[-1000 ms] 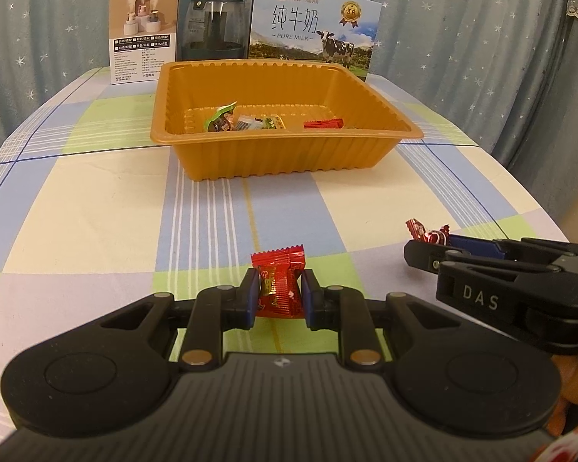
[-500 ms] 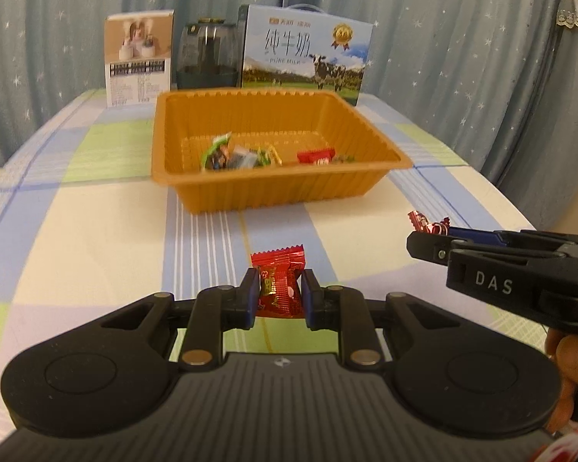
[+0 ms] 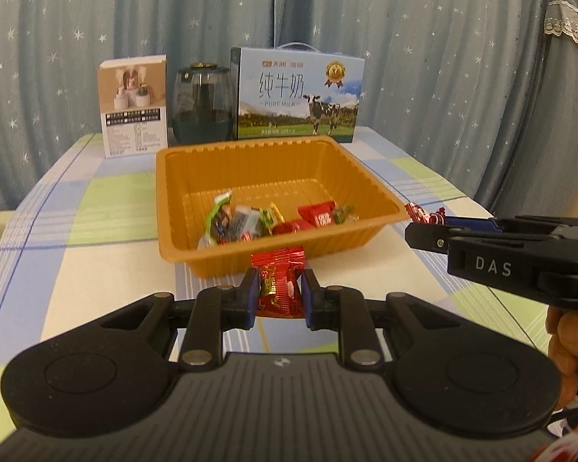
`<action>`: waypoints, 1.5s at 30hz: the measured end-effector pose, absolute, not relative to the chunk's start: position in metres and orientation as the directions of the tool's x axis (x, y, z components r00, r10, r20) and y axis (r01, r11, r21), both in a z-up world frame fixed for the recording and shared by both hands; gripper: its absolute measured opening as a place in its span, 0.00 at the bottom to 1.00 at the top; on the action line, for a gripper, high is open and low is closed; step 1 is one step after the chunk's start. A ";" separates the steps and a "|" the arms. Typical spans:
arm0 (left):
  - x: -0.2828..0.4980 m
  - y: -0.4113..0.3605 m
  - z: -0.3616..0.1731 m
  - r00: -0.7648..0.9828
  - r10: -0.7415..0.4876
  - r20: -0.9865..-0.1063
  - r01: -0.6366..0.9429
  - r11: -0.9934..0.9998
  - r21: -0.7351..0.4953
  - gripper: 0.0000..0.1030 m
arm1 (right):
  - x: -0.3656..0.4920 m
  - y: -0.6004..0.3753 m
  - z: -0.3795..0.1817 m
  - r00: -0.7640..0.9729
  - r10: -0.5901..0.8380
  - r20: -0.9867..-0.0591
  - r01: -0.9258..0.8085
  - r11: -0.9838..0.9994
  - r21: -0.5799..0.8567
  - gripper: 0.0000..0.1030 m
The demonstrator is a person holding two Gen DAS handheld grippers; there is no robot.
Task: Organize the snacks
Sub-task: 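Carry both red candies over the orange tray and open both tools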
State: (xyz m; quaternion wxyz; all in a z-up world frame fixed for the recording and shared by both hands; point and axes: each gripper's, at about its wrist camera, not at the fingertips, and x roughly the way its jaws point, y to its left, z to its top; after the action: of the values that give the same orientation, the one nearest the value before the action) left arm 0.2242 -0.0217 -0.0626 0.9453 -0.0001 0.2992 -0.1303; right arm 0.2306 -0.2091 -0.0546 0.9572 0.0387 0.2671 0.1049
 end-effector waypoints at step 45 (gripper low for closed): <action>0.368 -0.001 -0.064 0.826 -0.189 -0.531 0.154 0.982 -0.110 0.20 | 0.376 -0.208 -0.060 0.831 0.278 -0.482 -0.199 0.957 0.209 0.33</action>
State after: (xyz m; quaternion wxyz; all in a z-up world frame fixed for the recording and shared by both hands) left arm 0.3685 -0.0013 -0.0635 0.9551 -0.0313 0.2807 -0.0896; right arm 0.3755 -0.2080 -0.0600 0.9539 0.0752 0.2623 0.1252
